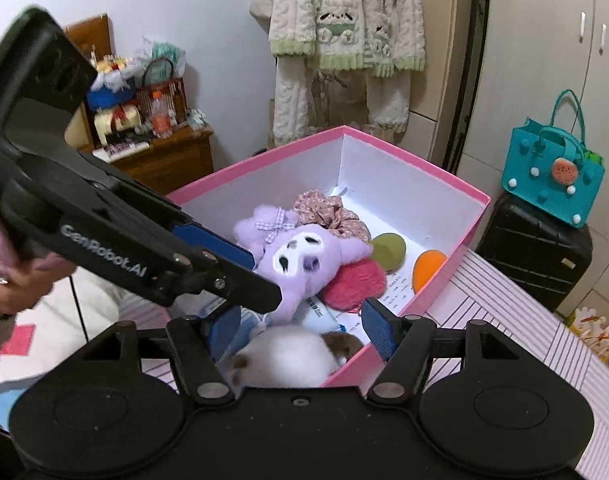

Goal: Organize soft objects

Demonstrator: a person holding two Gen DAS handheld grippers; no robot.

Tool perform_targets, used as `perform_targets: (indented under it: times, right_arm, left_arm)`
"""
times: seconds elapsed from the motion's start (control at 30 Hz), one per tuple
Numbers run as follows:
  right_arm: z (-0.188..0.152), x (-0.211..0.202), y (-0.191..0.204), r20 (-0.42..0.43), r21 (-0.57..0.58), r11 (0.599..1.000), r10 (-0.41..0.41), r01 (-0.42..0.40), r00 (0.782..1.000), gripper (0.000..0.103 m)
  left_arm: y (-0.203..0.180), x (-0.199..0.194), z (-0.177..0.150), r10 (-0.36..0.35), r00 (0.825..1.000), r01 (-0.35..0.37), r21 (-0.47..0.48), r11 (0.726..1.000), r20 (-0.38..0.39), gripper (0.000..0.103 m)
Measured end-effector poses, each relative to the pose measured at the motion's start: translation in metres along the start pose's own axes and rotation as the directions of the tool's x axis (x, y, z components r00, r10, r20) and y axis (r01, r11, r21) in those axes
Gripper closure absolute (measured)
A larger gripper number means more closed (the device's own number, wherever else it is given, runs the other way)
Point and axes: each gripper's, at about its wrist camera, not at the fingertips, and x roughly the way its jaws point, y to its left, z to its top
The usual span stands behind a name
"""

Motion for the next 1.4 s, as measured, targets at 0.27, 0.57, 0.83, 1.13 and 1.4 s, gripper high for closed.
perform_targets:
  times: [0.27,0.57,0.83,1.13,1.4]
  right_arm:
    - [-0.008,-0.033,-0.003,0.098,0.068,0.998,-0.006,-0.001,0.995,0.031]
    - [-0.011,-0.070,0.005,0.137,0.096,0.995,-0.028,0.015,0.990,0.031]
    - [-0.020,-0.102,0.016,0.162,0.064,0.996,-0.064,0.054,0.985,0.031]
    - [-0.039,-0.135,0.029,0.206,0.072,0.991,-0.124,0.112,0.971,0.026]
    - [-0.058,-0.140,0.031,0.171,0.118,0.974,-0.211,0.192,0.963,0.023]
  left_arm:
    - [-0.022,-0.031,-0.006,0.091,0.993,-0.095,0.057,0.994,0.075,0.059]
    - [-0.059,-0.079,-0.014,0.167,0.977,-0.183,0.121,0.976,0.129,0.057]
    - [-0.083,-0.108,-0.027,0.176,0.968,-0.203,0.154,0.967,0.177,0.055]
    - [-0.099,-0.113,-0.052,0.159,0.965,-0.199,0.187,0.962,0.210,0.049]
    - [-0.100,-0.105,-0.072,0.202,0.944,-0.250,0.170,0.953,0.259,0.046]
